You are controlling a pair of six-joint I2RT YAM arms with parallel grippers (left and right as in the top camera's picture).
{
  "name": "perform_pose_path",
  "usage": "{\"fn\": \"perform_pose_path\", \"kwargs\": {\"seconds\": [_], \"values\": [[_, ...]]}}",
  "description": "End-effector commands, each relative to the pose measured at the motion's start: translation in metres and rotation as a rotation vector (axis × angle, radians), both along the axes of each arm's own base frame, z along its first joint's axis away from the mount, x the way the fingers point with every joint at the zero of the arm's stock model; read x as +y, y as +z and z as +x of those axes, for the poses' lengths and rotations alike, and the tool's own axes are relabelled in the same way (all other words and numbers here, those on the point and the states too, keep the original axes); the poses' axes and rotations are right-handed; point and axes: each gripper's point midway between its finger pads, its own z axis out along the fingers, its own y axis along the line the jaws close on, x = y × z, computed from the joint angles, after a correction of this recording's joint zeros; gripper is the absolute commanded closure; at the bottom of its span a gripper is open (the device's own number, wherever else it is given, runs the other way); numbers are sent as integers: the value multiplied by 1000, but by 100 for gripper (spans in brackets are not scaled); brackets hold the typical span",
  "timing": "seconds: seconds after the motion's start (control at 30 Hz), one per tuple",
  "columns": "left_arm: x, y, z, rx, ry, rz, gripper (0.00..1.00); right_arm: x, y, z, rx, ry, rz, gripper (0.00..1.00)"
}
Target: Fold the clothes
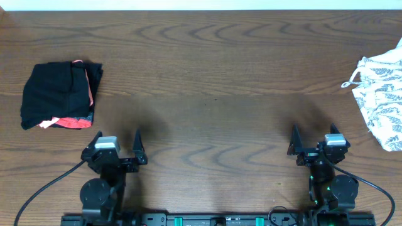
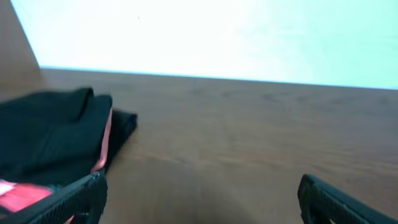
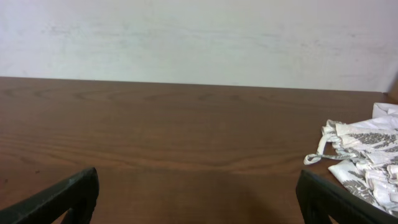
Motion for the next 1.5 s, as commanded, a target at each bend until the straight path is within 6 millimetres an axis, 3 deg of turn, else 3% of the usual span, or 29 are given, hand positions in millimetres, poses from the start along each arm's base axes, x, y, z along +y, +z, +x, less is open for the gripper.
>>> {"fn": "perform_pose_path", "kwargs": {"seconds": [0.0, 0.13, 0.27, 1.47], "values": [[3, -7, 7, -37, 7, 87, 2, 4, 0, 0, -2, 18, -11, 1], [2, -17, 15, -72, 7, 94, 2, 4, 0, 0, -2, 18, -11, 1], [2, -54, 16, 20, 2, 99, 2, 4, 0, 0, -2, 18, -11, 1], [2, -52, 17, 12, -1, 98, 2, 4, 0, 0, -2, 18, -11, 1]]}}
